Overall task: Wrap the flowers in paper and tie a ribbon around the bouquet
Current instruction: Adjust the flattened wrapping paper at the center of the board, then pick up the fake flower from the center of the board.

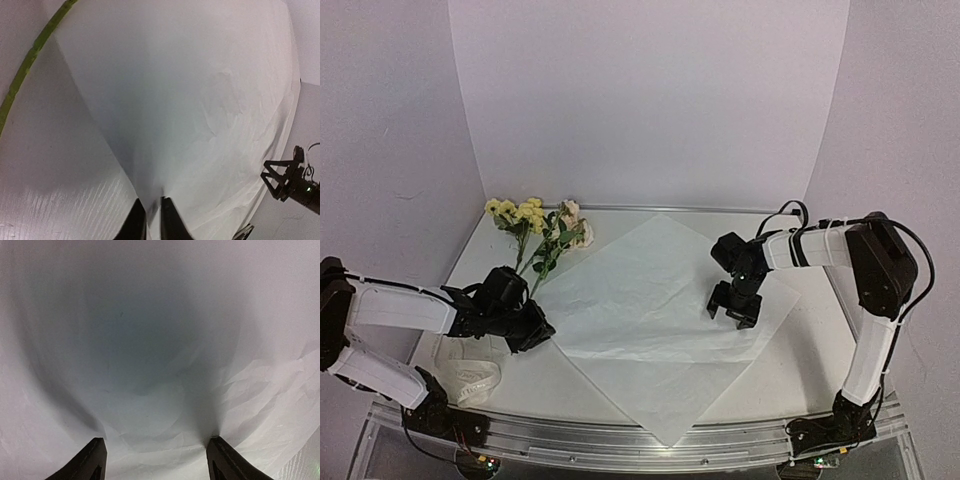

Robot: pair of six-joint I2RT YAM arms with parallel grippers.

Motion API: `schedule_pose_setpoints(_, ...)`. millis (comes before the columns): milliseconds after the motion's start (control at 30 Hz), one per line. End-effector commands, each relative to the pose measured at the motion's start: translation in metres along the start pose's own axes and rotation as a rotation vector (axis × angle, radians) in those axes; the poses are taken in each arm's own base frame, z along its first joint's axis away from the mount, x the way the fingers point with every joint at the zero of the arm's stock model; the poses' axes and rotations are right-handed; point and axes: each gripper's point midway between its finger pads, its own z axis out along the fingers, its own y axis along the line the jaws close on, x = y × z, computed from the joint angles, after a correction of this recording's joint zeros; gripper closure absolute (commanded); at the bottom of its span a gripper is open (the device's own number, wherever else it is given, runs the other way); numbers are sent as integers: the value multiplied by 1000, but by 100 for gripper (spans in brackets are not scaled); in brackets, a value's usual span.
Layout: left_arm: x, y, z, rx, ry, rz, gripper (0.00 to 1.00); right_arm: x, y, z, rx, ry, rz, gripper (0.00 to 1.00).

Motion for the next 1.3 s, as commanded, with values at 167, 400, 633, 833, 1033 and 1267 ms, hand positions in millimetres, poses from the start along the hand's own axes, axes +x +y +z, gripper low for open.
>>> schedule_pose_setpoints(167,-29,-33,-46,-3,-133,128,44,-14,2,-18,4,-56,-18,28)
schedule_pose_setpoints(400,-79,-49,-84,-120,-291,294,24,-24,25,-43,-85,-85,-49,25)
schedule_pose_setpoints(633,-152,-81,-64,-256,-317,577,15,-23,50,-68,-202,-72,-158,13)
schedule_pose_setpoints(833,-197,-96,-31,-291,-267,735,7,-12,51,-76,-255,-53,-237,5)
schedule_pose_setpoints(1033,-215,-75,12,-382,-187,804,2,-7,40,-86,-260,-75,-282,2)
schedule_pose_setpoints(1267,-222,-55,41,-463,-133,829,0,-3,34,-87,-265,-81,-285,2)
